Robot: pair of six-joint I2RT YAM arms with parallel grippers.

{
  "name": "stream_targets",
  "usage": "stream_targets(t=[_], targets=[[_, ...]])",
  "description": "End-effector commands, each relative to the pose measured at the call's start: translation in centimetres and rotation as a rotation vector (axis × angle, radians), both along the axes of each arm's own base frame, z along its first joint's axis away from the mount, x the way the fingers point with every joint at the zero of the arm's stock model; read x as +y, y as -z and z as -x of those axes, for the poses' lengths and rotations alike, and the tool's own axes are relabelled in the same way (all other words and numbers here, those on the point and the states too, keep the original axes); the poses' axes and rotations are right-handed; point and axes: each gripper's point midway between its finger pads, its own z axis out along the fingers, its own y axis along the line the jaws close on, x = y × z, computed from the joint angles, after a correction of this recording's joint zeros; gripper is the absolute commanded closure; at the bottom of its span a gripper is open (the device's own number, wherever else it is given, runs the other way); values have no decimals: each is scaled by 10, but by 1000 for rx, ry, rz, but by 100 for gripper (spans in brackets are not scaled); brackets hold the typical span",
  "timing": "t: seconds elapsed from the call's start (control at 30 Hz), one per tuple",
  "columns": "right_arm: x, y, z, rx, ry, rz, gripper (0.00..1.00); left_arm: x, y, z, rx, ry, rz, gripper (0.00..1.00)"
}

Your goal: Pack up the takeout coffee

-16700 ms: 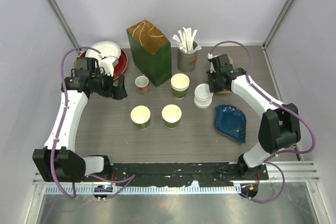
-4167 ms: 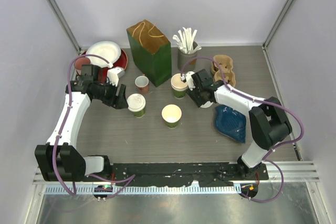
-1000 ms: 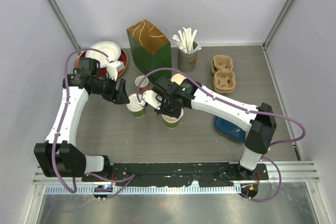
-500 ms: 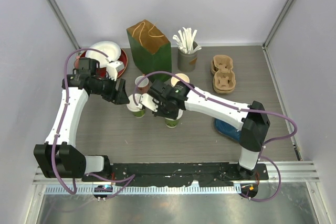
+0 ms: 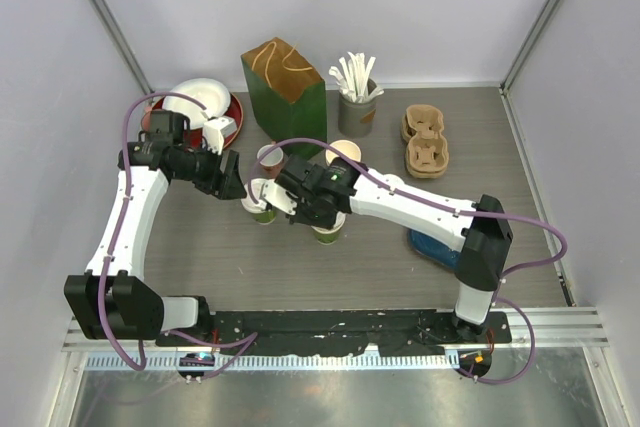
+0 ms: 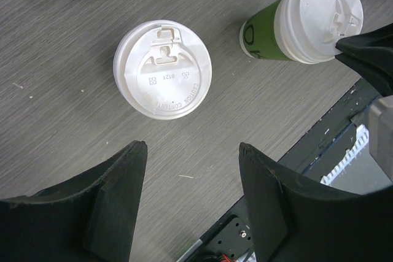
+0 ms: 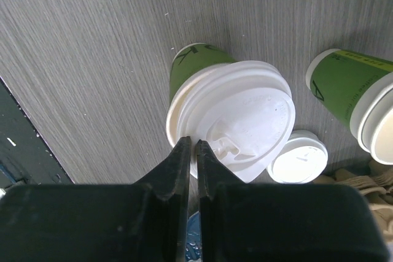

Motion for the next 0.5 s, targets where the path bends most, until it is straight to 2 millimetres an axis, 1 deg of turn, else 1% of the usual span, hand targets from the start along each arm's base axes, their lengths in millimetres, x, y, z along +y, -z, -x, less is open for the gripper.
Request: stream_targets(t=[0.0,0.1,0.17,0.4,0.47], targets=[[1,-28,-4,-72,32,-31,99,0,-6,3,-31,15,5,34],[-2,-32,-8,-94,46,-22,99,0,-7,3,-33,13,4,34],[-3,-30,-7,-91,39,-16,99,0,-7,3,-33,16,5,34],[-1,-9,-5,-57,19,20,97,1,-5,4,-29,14,0,34],[1,-7,-3,-44,13,15,97,1,-6,4,-34,16,-4,34]])
